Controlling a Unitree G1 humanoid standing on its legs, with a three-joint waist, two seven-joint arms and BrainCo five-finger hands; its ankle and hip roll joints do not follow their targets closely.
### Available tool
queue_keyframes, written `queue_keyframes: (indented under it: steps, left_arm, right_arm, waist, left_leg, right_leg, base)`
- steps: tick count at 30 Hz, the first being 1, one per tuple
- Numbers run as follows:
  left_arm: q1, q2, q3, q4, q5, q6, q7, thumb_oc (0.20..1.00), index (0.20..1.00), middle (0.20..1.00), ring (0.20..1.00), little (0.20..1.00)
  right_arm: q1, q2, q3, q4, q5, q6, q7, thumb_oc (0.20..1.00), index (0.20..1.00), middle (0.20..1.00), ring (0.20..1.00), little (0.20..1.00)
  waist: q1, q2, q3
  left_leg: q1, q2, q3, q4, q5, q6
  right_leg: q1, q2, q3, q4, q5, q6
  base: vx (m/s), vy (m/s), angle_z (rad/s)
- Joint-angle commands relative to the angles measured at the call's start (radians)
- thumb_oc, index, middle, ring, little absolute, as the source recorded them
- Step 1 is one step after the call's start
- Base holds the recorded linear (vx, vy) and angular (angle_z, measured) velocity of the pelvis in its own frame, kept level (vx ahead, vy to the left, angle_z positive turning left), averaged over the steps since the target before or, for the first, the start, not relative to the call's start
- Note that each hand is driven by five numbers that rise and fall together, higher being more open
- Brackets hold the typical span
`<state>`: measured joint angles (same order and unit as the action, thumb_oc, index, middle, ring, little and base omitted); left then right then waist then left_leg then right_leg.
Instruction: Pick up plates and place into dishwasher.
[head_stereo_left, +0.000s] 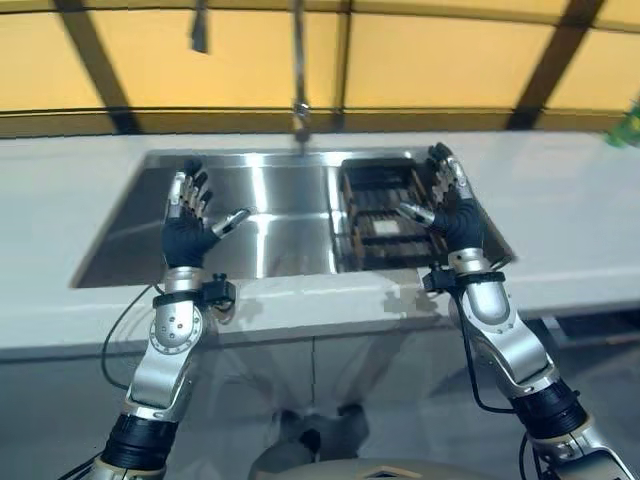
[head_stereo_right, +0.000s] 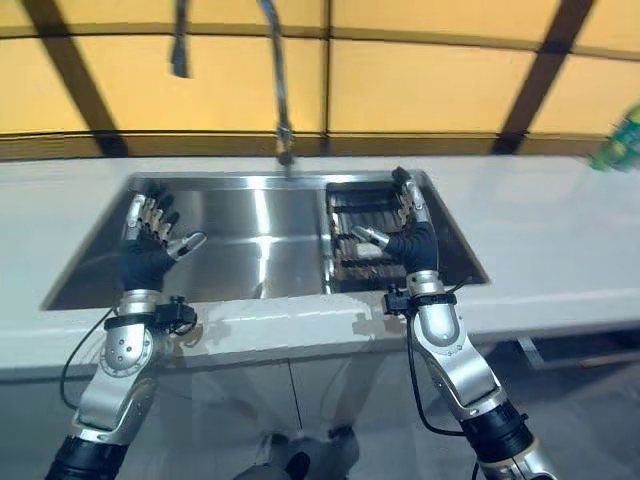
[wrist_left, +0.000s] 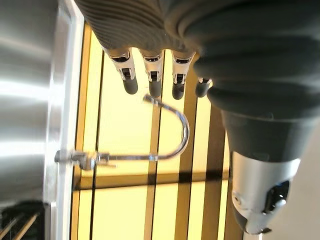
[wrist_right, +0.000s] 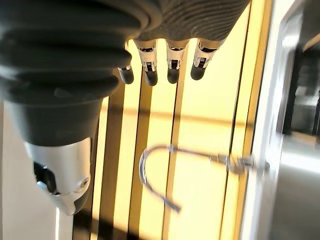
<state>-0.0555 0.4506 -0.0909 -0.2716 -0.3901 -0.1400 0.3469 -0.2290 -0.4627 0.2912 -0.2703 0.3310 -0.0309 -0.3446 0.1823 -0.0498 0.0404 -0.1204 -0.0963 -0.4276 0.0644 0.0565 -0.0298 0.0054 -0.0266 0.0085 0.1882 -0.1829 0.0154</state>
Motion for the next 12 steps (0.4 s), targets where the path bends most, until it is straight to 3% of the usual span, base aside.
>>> queue_keyframes:
  steps: [1,4,8,10,12]
  left_arm:
    - [-0.064,0.018,0.015,-0.043,-0.069,-0.023,-0.025,1.000,1.000,1.000,1.000,1.000]
    - [-0.065,0.013,0.021,-0.039,-0.096,-0.032,-0.055,1.000,1.000,1.000,1.000,1.000]
    - [-0.105,-0.017,-0.020,-0.014,-0.101,-0.038,-0.101,1.000,1.000,1.000,1.000,1.000]
    - [-0.135,-0.033,-0.049,0.011,-0.082,-0.046,-0.084,1.000,1.000,1.000,1.000,1.000]
    - [-0.150,-0.040,-0.055,0.022,-0.070,-0.048,-0.069,1.000,1.000,1.000,1.000,1.000]
  right_arm:
    - [-0.049,-0.014,-0.008,-0.077,0.002,-0.027,0.012,1.000,1.000,1.000,1.000,1.000]
    - [-0.042,-0.015,-0.009,-0.051,-0.008,-0.041,-0.004,1.000,1.000,1.000,1.000,1.000]
    - [-0.029,-0.017,-0.030,-0.030,-0.040,-0.050,-0.044,1.000,1.000,1.000,1.000,1.000]
    - [-0.040,-0.008,-0.026,-0.010,-0.040,-0.060,-0.056,1.000,1.000,1.000,1.000,1.000]
    - [-0.057,0.001,-0.025,0.004,-0.034,-0.059,-0.049,1.000,1.000,1.000,1.000,1.000]
  waist:
    - [0.037,-0.026,-0.018]
    - [0.036,-0.029,-0.006]
    - [-0.018,-0.021,0.013]
    - [-0.041,-0.017,0.017]
    - [-0.052,-0.014,0.014]
  left_leg:
    - [0.019,-0.009,0.089,0.147,-0.087,0.038]
    - [0.002,-0.005,0.142,0.187,-0.067,0.039]
    - [-0.029,0.028,0.316,0.220,-0.027,0.014]
    - [-0.030,0.045,0.337,0.207,-0.008,0.003]
    - [0.000,0.040,0.321,0.168,-0.026,0.010]
  right_leg:
    - [0.011,-0.041,-0.031,-0.167,0.199,0.026]
    - [0.029,-0.031,-0.080,-0.169,0.191,0.009]
    - [0.063,-0.020,-0.154,-0.189,0.191,-0.005]
    - [0.072,-0.014,-0.156,-0.195,0.190,-0.008]
    - [0.074,-0.013,-0.139,-0.199,0.191,-0.007]
  base:
    - [0.03,-0.245,0.58]
    - [0.00,-0.193,0.50]
    - [-0.04,-0.102,0.77]
    - [-0.03,-0.004,1.01]
    - [0.01,0.035,0.23]
